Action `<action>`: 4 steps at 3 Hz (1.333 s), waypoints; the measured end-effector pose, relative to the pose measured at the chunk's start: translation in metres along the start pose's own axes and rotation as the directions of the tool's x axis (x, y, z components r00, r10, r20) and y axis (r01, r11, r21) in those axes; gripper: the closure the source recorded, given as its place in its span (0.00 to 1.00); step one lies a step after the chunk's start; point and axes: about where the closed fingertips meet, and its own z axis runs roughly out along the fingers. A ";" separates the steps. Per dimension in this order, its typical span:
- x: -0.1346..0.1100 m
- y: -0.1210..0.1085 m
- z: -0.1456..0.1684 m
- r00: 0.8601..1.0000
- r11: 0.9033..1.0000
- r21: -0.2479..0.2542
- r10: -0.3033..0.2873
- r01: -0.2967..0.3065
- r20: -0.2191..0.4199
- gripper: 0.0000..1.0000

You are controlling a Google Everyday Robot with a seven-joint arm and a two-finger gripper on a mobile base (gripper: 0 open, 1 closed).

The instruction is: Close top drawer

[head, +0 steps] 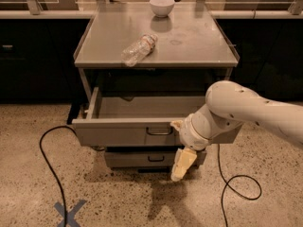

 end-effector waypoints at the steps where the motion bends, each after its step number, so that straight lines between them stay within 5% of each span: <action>1: 0.010 -0.005 0.001 1.000 0.999 0.016 0.029 -0.029 0.008 0.00; 2: 0.012 -0.022 0.000 1.000 0.999 0.023 0.029 -0.029 0.008 0.00; 3: 0.005 -0.083 -0.008 1.000 0.999 0.032 0.021 -0.021 0.003 0.00; 4: 0.005 -0.082 -0.008 1.000 0.999 0.031 0.022 -0.022 0.004 0.00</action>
Offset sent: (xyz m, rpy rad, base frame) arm 0.0448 -0.0161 0.0000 0.0107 -0.0222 -0.0452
